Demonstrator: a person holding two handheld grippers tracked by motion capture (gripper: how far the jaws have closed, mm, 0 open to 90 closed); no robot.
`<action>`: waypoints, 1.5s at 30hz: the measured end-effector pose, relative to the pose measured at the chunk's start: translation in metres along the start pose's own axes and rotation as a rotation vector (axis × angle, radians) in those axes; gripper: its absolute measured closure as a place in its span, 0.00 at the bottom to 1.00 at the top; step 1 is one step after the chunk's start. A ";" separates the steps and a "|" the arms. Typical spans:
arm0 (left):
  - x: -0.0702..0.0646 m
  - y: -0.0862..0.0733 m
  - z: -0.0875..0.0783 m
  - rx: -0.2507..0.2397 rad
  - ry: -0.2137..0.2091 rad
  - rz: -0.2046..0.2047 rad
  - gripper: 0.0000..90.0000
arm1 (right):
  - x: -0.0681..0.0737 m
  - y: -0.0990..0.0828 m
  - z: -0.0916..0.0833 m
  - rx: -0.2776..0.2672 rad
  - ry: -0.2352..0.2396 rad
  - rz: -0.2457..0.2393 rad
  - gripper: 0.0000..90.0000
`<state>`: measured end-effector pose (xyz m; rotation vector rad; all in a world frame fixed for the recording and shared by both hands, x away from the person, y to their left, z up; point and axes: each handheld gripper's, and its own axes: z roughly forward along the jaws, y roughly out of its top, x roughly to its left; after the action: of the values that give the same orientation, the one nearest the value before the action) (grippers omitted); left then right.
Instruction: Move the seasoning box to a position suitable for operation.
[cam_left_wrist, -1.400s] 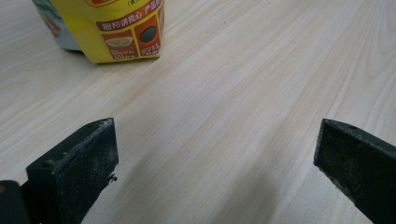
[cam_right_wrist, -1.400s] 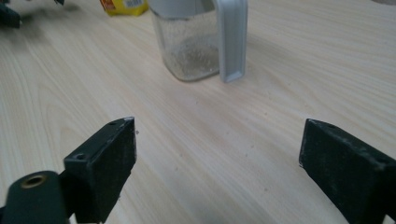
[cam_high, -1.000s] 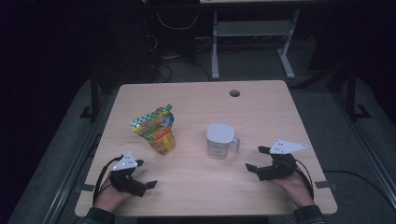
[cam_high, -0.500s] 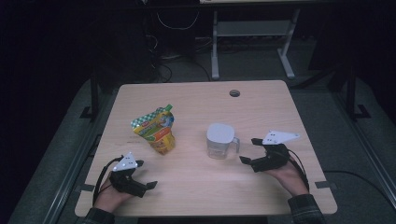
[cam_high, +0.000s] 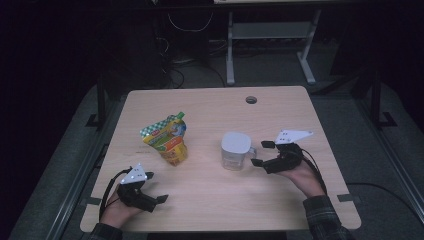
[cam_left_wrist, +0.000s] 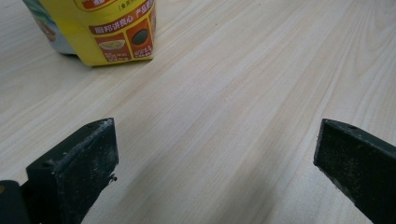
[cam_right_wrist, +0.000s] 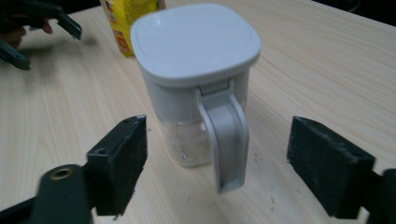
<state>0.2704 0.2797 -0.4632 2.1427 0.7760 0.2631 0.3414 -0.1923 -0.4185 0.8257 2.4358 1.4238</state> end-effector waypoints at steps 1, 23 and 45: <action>0.000 0.001 0.000 0.003 0.000 0.003 0.00 | -0.001 0.002 0.001 -0.001 0.011 -0.004 0.24; 0.000 -0.002 -0.001 0.008 -0.015 0.004 0.00 | -0.016 0.005 0.025 0.037 0.110 -0.067 0.66; 0.001 -0.002 -0.002 0.000 -0.017 -0.001 0.00 | 0.000 0.005 0.022 0.043 0.074 -0.116 0.76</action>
<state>0.2698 0.2827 -0.4632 2.1421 0.7678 0.2439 0.3529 -0.1741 -0.4251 0.6393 2.5321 1.3881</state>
